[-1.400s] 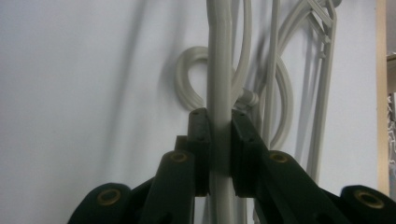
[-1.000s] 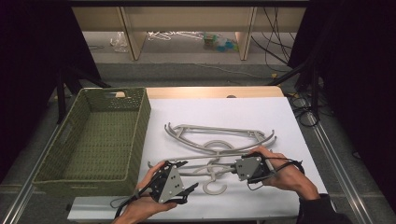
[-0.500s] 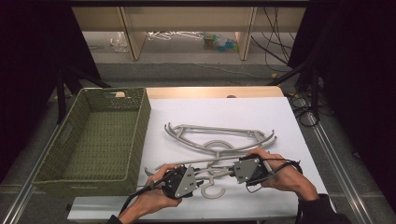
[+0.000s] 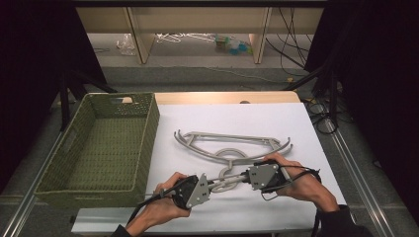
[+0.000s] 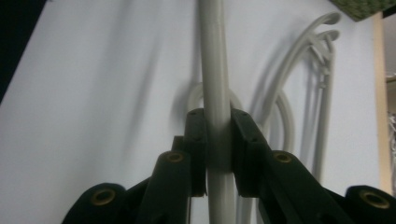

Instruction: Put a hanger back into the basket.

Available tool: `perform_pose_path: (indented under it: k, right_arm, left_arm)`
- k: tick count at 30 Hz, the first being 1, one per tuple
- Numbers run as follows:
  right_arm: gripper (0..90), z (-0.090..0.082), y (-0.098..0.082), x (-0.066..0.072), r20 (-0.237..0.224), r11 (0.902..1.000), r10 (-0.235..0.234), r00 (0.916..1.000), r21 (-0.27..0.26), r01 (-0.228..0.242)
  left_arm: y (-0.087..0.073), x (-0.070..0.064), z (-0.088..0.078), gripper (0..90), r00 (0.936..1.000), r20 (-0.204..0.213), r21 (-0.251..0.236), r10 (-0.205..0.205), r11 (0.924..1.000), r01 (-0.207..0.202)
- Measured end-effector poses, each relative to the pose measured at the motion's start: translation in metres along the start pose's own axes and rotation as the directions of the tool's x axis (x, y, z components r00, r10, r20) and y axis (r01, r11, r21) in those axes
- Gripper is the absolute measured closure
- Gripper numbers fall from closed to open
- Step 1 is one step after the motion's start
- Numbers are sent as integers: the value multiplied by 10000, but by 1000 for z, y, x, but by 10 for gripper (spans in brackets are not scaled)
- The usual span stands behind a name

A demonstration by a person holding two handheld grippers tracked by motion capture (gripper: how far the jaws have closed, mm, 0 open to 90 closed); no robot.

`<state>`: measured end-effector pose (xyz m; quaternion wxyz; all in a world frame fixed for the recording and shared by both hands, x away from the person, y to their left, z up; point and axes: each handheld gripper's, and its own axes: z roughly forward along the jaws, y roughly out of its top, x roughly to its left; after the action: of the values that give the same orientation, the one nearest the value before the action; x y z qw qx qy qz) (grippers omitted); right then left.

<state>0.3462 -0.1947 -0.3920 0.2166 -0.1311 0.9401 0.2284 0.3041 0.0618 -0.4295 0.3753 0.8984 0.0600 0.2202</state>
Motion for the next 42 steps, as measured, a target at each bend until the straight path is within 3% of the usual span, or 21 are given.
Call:
perform_pose_path:
  k: [5,6,7,9,10,11,12,13,14,15,16,19,20,22,23,27,28,32,33,37,42]
  right_arm:
    - [632,-6,2,-6,903,9979,624,9940,-224,-606]
    - [592,-7,2,-7,967,9975,661,9931,-301,-635]
    - [540,-7,3,-11,1110,9973,477,9927,-605,-412]
    - [459,-11,6,-9,1641,9821,1762,9706,-961,-1621]
    - [431,-13,5,-12,1937,9824,1738,9655,-1023,-1564]
    - [408,-16,8,-10,2139,9723,2242,9508,-1151,-2034]
    - [395,-18,9,-10,2340,9640,2553,9381,-1366,-2282]
    - [383,-20,11,-8,2458,9506,2997,9218,-1589,-2667]
    - [376,-22,12,-6,2390,9346,3400,9096,-1937,-2984]
    - [369,-23,12,-3,2450,9220,3695,8964,-2165,-3209]
    - [359,-24,12,-1,2358,9037,4082,8819,-2410,-3538]
    - [345,-22,5,10,1909,8363,5183,8336,-3172,-4472]
    - [341,-19,1,14,1709,8144,5479,8189,-3330,-4754]
    - [337,-14,-6,21,1559,7956,5754,8028,-3342,-5054]
    - [333,-11,-10,24,1503,7868,5896,7936,-3290,-5222]
    - [333,-7,-18,30,1325,7782,6028,7868,-3156,-5430]
    - [333,-7,-20,33,1248,7698,6124,7806,-3187,-5530]
    - [333,-7,-23,38,1143,7644,6174,7783,-3207,-5594]
    - [333,-7,-24,40,1129,7680,6136,7815,-3152,-5575]
    - [332,-2,-25,43,1030,7728,6063,7886,-3105,-5535]
    - [332,-2,-22,44,996,7746,6012,7929,-3163,-5476]
  left_arm:
    - [1,6,-7,789,9969,58,-8,-781,9969,781]
    - [1,9,-10,789,9864,257,-129,-1622,9866,1626]
    - [0,11,-12,789,9794,334,-190,-1989,9797,1996]
    - [-1,15,-15,789,9612,507,-191,-2710,9620,2722]
    - [-3,18,-17,789,9519,584,-249,-3008,9528,3026]
    - [-3,18,-17,789,9519,584,-249,-3008,9528,3026]
    - [-4,19,-19,789,9394,587,-337,-3377,9398,3399]
    - [-8,24,-22,789,9186,596,-504,-3907,9179,3937]
    - [-9,26,-24,789,9048,668,-627,-4206,9032,4246]
    - [-11,30,-27,789,9006,650,-615,-4297,8991,4334]
    - [-13,32,-29,789,8848,649,-765,-4614,8818,4654]
    - [-18,40,-37,789,8711,631,-963,-4870,8658,4910]
    - [-18,42,-40,790,8557,638,-1032,-5136,8494,5175]
    - [-19,44,-42,789,8501,737,-1163,-5215,8421,5267]
    - [-18,47,-48,790,8425,753,-1326,-5334,8321,5386]
    - [-13,51,-61,790,8331,868,-1687,-5463,8161,5528]
    - [-9,54,-72,790,8182,988,-1929,-5664,7957,5741]
    - [1,61,-101,790,8126,984,-2138,-5744,7853,5810]
    - [3,63,-109,790,8058,1152,-2211,-5809,7759,5909]
    - [9,72,-138,790,8152,1123,-2126,-5682,7877,5783]
    - [5,84,-161,790,8085,702,-2169,-5843,7822,5841]
